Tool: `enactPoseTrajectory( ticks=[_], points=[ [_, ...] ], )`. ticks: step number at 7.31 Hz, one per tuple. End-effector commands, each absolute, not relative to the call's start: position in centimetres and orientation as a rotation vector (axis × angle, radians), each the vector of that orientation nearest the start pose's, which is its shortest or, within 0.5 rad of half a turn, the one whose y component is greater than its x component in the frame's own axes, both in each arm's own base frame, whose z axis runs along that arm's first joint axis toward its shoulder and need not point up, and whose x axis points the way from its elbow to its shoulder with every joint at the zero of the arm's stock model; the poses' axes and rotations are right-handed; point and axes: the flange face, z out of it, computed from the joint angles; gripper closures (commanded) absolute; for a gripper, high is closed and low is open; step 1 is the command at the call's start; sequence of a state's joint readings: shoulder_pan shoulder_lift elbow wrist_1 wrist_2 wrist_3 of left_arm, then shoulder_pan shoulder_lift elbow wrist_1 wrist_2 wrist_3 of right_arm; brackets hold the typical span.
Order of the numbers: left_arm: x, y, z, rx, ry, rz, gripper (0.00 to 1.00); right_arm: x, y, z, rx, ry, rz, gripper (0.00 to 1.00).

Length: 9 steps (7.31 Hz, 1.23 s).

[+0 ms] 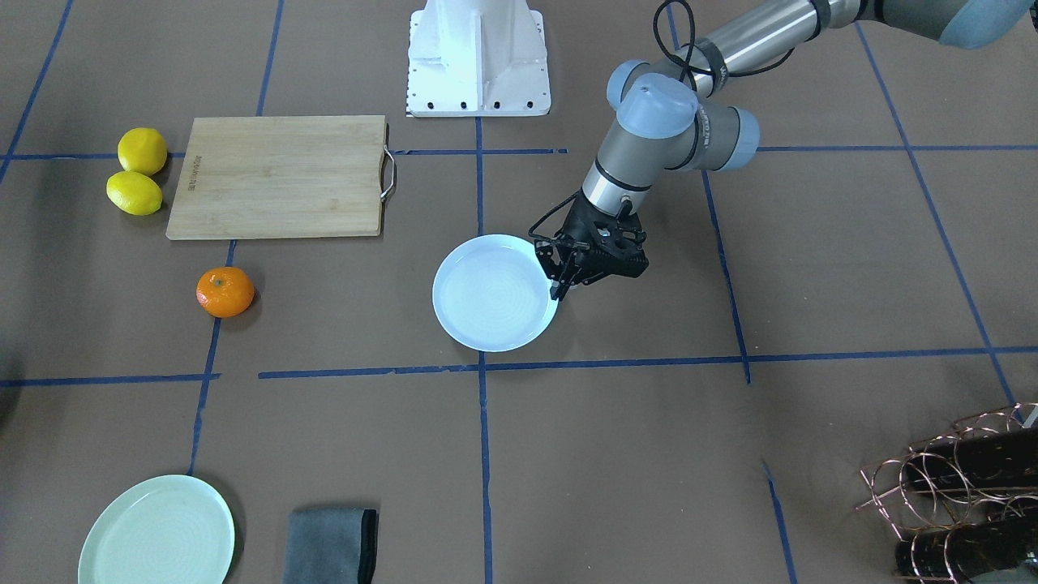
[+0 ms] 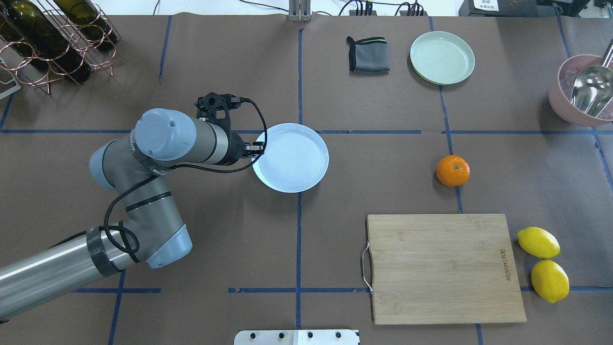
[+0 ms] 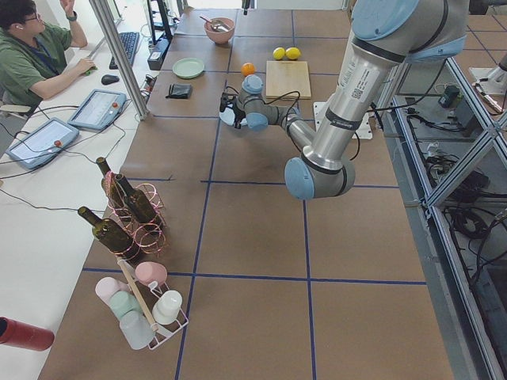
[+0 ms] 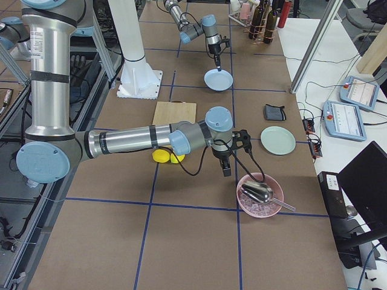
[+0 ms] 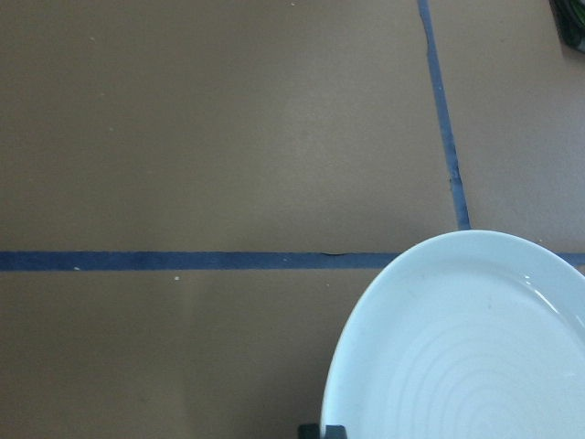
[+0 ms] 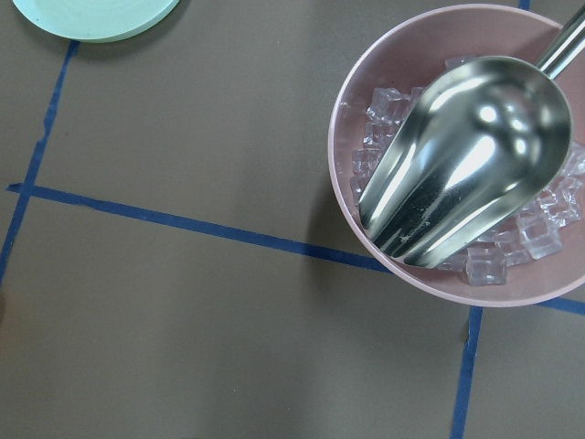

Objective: Pick orange to plate
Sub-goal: 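Slide the white plate with the left gripper toward the table center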

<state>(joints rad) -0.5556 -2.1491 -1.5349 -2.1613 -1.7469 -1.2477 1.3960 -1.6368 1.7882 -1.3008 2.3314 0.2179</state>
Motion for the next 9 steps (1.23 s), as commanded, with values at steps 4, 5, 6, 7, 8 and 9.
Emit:
enactPoseTrajectory(
  ticks=[4,5,6,7,8,9],
  points=[
    [56.2,-44.5,27.6,0.327,1.071,-0.074,0.71,-2.0,-48.5,55.4,0.246,-0.811,-0.119,0.00],
    [56.0,-44.5,27.3,0.331,1.076,-0.071,0.21,-2.0,-48.6,55.3,0.249,-0.811,-0.123,0.00],
    [55.8,-44.4,27.0,0.334,1.080,-0.071,0.00,-1.9,-48.6,55.1,0.258,-0.811,-0.129,0.00],
    [54.4,-44.8,26.0,0.372,1.083,-0.030,0.00,-2.1,-48.9,54.5,0.269,-0.813,-0.135,0.00],
    [50.9,-46.9,26.3,0.441,1.043,0.036,0.00,-2.2,-49.4,52.8,0.297,-0.819,-0.141,0.00],
    [45.9,-48.3,27.5,0.431,0.996,0.110,0.00,-2.5,-49.4,51.6,0.308,-0.830,-0.141,0.00]
  ],
)
